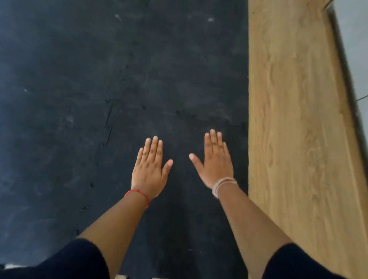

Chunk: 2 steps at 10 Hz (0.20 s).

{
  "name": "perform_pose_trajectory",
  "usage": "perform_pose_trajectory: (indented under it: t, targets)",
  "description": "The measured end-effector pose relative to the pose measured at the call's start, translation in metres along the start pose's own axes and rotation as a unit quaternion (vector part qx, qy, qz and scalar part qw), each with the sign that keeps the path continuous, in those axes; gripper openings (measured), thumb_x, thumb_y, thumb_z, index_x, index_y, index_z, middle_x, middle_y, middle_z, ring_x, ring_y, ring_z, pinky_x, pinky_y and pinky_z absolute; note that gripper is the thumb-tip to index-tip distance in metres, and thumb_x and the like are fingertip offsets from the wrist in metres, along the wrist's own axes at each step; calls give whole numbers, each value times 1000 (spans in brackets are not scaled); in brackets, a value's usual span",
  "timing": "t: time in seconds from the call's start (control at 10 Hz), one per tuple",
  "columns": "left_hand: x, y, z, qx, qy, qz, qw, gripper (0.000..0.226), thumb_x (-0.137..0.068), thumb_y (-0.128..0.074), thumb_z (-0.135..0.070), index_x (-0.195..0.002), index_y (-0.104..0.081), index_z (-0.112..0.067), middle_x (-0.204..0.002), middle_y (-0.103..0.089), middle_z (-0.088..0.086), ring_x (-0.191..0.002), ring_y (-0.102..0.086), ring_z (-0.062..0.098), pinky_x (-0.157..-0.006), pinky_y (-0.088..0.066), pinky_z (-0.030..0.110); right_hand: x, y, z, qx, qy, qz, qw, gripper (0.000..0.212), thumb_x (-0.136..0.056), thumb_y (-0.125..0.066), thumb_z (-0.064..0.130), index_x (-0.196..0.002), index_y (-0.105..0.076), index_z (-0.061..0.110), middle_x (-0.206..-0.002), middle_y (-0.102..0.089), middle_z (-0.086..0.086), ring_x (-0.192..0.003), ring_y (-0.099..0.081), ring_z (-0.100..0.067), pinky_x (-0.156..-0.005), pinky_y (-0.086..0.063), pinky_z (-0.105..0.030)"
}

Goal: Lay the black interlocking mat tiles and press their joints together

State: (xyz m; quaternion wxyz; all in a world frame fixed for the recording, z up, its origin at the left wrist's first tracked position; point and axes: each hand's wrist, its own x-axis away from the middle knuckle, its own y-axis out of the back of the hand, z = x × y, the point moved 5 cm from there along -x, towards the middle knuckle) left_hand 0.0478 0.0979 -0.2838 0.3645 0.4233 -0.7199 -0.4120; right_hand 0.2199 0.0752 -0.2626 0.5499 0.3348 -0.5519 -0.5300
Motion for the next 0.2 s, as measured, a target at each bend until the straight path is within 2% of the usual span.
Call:
perform_pose_trajectory:
  t: [0.1, 0.2]
  targets:
    - [11, 77, -38, 1, -33, -25, 999, 76, -83, 11, -59, -141, 3, -11, -151, 8, 1, -137, 17, 13, -110, 13, 26, 42, 72, 17, -53, -1, -16, 998, 72, -93, -23, 54, -146, -4, 10, -155, 3, -6, -137, 17, -16, -111, 10, -28]
    - [20, 175, -105, 28, -87, -66, 994, 73, -86, 8, -58, -141, 2, -11, -152, 4, 1, -138, 15, 14, -111, 13, 25, 88, 180, 24, -113, -13, -100, 988, 63, -94, -33, 48, -143, -26, 9, -153, -18, -9, -141, -8, -20, -112, -4, -30]
